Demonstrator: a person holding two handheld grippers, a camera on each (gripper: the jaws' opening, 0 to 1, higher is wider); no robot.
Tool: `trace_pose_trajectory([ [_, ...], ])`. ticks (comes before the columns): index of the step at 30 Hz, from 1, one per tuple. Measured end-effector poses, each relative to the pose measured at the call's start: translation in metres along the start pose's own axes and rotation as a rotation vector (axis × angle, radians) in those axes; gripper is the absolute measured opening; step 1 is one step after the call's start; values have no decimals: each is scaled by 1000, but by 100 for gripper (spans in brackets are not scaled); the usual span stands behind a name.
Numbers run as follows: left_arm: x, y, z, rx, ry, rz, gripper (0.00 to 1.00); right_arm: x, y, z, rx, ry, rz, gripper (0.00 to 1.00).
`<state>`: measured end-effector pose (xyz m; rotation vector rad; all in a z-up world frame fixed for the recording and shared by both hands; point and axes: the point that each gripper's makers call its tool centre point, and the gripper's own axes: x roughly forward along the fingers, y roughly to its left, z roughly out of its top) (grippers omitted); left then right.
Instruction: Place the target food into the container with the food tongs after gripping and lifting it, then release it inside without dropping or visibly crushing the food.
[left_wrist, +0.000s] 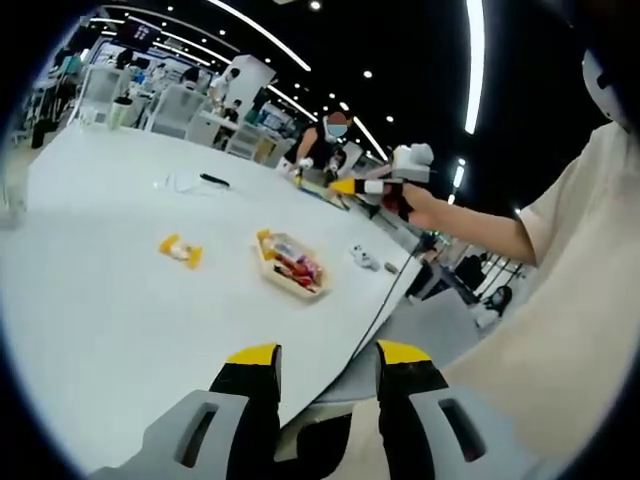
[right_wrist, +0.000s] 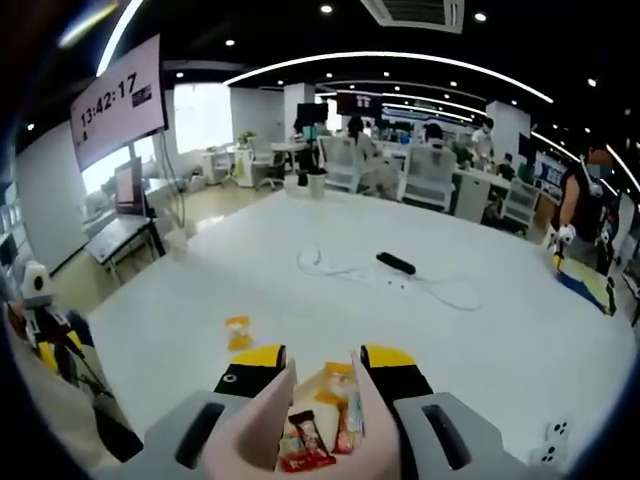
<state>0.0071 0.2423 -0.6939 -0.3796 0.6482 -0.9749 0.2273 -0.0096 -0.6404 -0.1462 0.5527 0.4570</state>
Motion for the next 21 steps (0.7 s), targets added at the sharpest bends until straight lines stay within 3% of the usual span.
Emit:
trace_pose_trajectory([
  [21, -17, 1, -11, -51, -60, 58, 37, 36, 50, 15, -65, 16, 134, 29],
])
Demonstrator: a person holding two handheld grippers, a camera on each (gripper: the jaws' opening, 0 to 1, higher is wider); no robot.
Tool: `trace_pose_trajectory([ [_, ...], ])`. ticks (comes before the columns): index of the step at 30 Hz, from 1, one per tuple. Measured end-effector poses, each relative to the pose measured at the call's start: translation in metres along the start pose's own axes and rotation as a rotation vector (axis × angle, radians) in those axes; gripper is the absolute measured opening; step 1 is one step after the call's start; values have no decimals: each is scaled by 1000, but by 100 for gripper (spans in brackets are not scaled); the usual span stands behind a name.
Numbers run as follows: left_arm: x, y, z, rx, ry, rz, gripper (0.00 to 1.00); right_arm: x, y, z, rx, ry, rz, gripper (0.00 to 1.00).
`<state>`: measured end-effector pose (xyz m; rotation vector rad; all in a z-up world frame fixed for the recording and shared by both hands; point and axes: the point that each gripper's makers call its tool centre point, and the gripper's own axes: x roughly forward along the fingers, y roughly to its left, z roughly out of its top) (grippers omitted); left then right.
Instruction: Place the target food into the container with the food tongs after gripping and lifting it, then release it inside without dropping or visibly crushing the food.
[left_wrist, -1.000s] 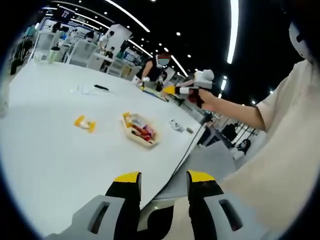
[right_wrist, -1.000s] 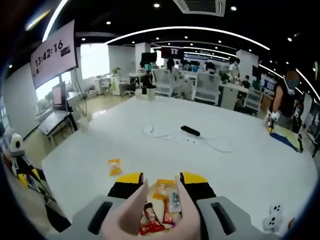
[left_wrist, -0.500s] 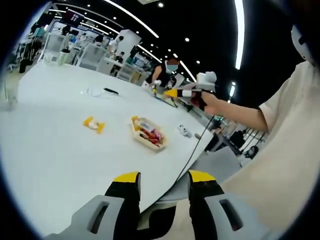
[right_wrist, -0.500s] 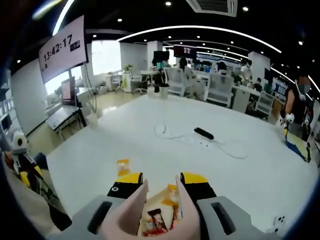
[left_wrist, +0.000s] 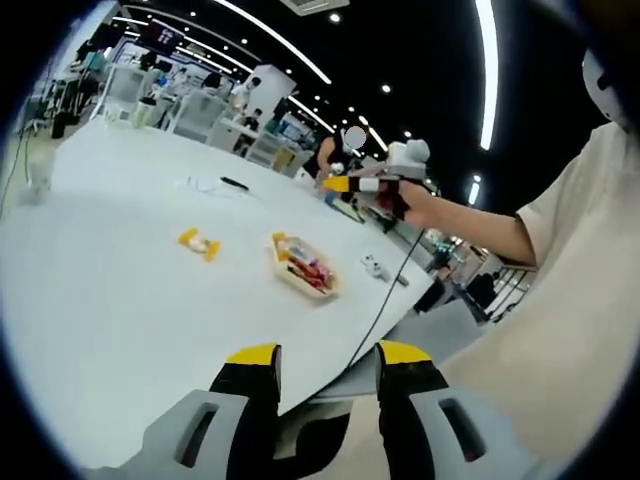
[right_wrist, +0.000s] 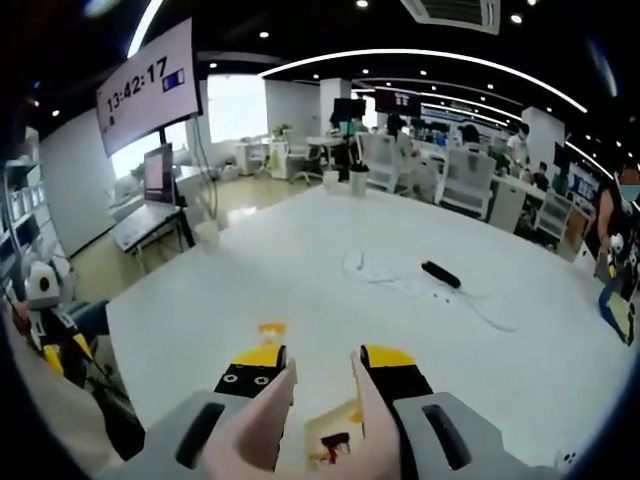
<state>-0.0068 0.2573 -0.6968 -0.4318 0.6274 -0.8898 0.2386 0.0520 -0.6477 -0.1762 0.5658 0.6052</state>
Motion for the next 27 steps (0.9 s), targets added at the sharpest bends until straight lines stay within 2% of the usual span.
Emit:
trace_pose_trajectory([
  [10, -7, 8, 3, -4, -13, 14, 37, 17, 19, 7, -21, 10, 43, 29],
  [27, -18, 14, -4, -36, -25, 49, 36, 47, 46, 16, -49, 30, 113, 29],
])
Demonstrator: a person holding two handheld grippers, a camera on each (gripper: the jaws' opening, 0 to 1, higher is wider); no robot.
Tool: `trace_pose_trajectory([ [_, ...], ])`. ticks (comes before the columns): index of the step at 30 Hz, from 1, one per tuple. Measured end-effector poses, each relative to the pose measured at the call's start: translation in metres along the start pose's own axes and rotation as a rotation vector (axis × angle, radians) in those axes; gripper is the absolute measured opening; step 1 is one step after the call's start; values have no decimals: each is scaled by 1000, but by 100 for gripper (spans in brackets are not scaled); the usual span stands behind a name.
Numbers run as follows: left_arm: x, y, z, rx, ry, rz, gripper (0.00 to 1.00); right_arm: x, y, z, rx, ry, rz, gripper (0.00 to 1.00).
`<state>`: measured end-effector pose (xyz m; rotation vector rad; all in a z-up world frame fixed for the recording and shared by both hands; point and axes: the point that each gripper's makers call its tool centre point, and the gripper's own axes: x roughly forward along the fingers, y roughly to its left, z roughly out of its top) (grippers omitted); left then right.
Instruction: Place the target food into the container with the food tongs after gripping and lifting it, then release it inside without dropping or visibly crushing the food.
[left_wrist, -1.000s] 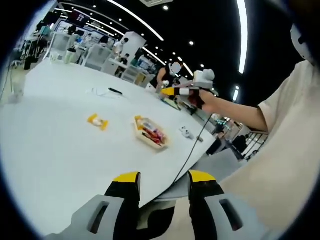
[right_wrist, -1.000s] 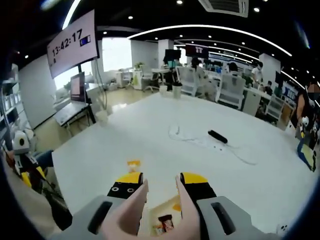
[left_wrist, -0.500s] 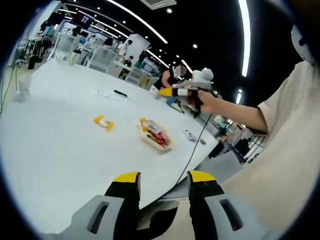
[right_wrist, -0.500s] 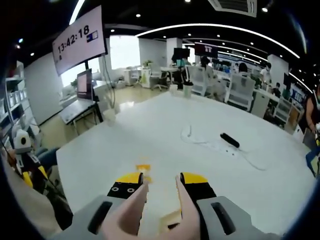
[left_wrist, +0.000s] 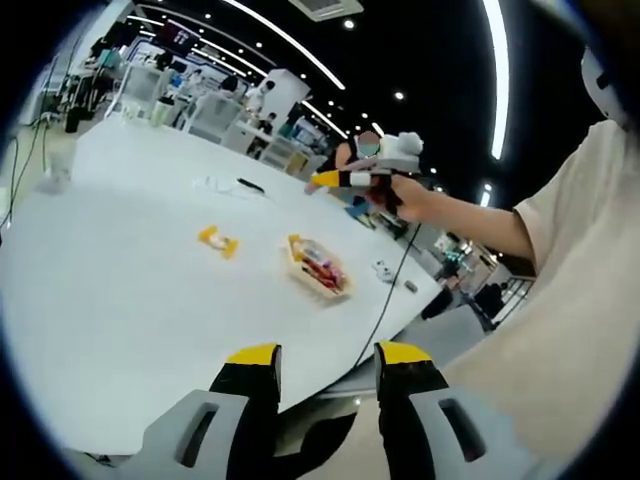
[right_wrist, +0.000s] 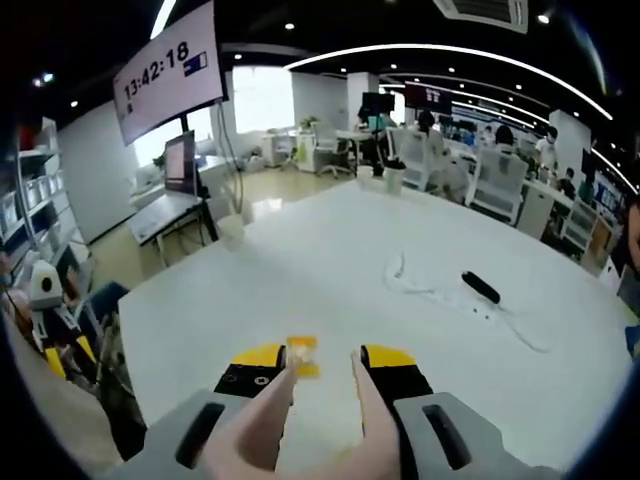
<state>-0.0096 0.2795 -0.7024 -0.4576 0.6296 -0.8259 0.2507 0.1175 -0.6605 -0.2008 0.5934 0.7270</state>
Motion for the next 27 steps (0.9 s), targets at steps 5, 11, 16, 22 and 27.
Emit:
trace_pose_trajectory([
  [5, -2, 3, 1, -8, -9, 14, 36, 9, 5, 1, -6, 8, 18, 29],
  [11, -3, 4, 0, -16, -16, 22, 36, 17, 10, 5, -17, 14, 36, 29],
  [16, -5, 4, -2, -23, -19, 29, 36, 24, 15, 9, -30, 17, 50, 29],
  [22, -8, 5, -5, -35, -26, 41, 36, 31, 23, 12, -44, 23, 76, 29],
  [27, -11, 7, -8, -47, -32, 53, 36, 39, 28, 12, -51, 31, 93, 29],
])
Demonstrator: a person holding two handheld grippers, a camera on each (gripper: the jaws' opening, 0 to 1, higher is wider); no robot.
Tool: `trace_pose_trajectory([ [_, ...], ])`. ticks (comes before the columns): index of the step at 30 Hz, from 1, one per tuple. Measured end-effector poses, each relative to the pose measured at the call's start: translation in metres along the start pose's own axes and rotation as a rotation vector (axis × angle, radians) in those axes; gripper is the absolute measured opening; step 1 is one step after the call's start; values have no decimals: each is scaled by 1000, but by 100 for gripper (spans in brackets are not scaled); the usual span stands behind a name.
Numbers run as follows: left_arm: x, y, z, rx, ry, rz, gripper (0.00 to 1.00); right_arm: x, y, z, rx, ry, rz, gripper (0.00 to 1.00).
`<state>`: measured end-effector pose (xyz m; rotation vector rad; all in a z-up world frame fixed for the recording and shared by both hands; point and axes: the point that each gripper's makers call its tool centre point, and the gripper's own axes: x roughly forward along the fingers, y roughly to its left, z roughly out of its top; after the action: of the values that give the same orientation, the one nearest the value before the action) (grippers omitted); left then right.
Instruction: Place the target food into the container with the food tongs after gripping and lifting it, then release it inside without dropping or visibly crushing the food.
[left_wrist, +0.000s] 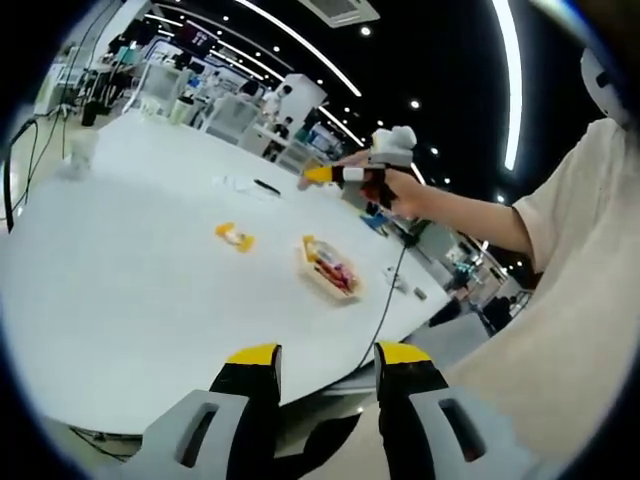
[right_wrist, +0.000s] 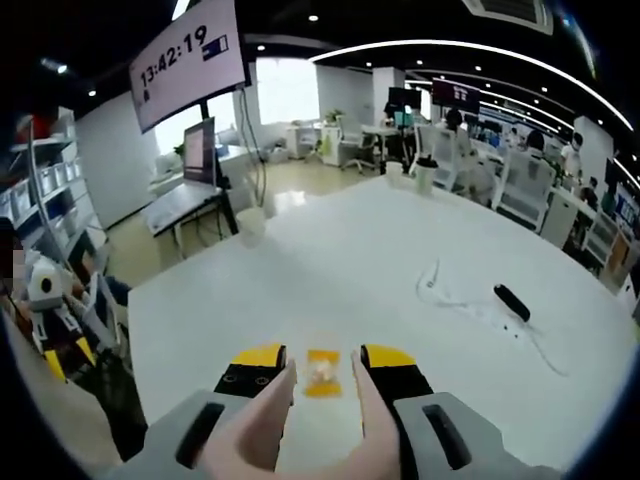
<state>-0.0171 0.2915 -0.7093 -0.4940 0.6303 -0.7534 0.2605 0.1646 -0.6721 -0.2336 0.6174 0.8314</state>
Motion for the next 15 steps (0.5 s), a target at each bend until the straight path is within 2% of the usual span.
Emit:
trace_pose_trajectory([
  [15, -3, 5, -6, -29, -3, 18, 36, 20, 10, -4, -15, 25, 44, 29],
])
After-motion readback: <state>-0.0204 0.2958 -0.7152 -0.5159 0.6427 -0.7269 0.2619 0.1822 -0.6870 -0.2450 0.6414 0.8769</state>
